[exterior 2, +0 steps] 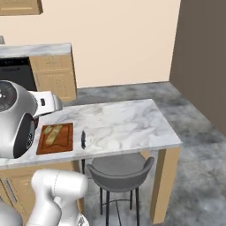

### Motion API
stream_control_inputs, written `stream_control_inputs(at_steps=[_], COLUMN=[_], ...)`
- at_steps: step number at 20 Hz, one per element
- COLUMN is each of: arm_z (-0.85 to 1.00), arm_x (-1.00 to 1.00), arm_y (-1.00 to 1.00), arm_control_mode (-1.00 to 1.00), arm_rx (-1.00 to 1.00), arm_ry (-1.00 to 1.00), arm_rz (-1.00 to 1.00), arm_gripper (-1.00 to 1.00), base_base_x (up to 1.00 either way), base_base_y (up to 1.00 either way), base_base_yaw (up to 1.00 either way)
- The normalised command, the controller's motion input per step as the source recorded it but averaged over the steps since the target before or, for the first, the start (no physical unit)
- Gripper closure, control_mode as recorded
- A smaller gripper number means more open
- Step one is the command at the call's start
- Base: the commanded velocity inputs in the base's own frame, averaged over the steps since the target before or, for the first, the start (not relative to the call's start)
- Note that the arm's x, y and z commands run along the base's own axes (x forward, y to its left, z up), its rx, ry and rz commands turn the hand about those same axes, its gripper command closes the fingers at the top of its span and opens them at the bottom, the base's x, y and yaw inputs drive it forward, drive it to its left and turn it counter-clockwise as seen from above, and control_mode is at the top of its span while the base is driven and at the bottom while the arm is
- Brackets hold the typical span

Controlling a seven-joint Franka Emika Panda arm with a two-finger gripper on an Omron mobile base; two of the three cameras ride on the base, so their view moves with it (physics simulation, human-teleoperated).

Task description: Retrieve the sausage and cheese from the fridge and place them on the cutting board on the counter.

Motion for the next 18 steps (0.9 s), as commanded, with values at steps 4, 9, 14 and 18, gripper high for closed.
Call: stream_control_inputs(at_steps=[4, 9, 14, 18], arm_z=[0.0, -0.74, -1.0, -0.84], arm_x=[0.0, 0.29, 0.25, 0.43], arm_y=[0.0, 0.01, 0.28, 0.5], arm_control_mode=[1.0, -1.0, -1.0, -1.0], arm_rx=[0.0, 0.0, 0.0, 0.0], arm_ry=[0.0, 0.23, 0.23, 0.1], arm_rz=[0.0, 0.02, 0.0, -0.05], arm_gripper=[1.0, 1.0, 1.0, 1.0], base_base_x=[0.8, 0.0, 0.0, 0.0], base_base_y=[0.08, 0.0, 0.0, 0.0], base_base_yaw=[0.1, 0.0, 0.0, 0.0])
